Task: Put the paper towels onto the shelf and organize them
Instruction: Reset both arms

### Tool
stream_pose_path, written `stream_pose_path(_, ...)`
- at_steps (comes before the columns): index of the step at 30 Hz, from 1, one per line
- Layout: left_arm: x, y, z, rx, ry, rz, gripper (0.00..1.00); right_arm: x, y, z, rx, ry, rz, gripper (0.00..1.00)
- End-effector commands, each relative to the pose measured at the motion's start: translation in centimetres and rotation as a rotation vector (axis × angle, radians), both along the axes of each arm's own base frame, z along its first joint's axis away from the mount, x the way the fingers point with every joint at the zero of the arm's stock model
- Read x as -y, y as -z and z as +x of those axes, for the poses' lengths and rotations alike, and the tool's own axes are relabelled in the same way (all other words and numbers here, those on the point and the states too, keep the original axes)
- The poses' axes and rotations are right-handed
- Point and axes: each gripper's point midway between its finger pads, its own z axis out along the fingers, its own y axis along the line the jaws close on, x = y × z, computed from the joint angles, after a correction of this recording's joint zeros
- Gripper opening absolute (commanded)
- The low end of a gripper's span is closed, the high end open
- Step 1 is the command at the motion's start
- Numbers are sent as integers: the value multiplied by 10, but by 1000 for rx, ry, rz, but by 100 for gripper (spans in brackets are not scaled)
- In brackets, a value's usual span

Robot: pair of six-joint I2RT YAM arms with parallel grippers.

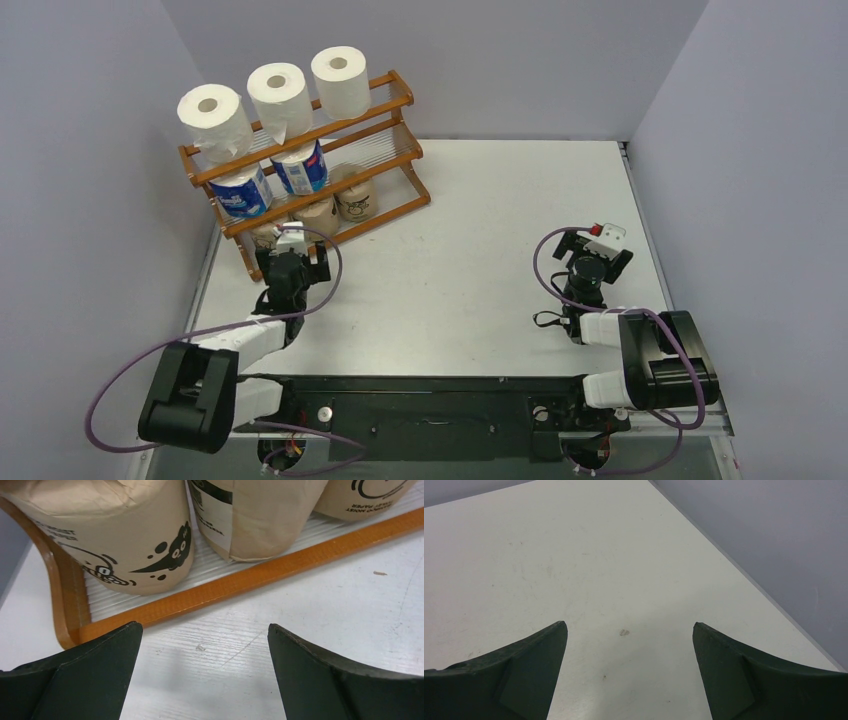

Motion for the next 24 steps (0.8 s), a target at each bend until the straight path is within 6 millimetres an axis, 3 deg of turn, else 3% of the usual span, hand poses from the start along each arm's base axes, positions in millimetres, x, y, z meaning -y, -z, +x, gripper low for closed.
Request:
stream_pose_path(1, 17, -31, 28, 170, 100, -78, 96, 0, -18, 10, 67, -5, 13, 91)
stream_pose_path(4, 17, -32, 38, 183, 114, -70, 96, 0, -19, 10, 69, -4, 14, 91)
stream_pose_path(10, -5, -33, 41, 236, 42, -62, 96, 0, -18, 10, 67, -5, 14, 91)
stream_pose_path(15, -7, -17, 44, 221, 34, -68, 96, 0, -19, 10, 68, -4, 14, 91)
stream_pose_path(24, -12, -17, 43, 244, 20, -75, 96, 0, -19, 10, 68, -4, 14, 91)
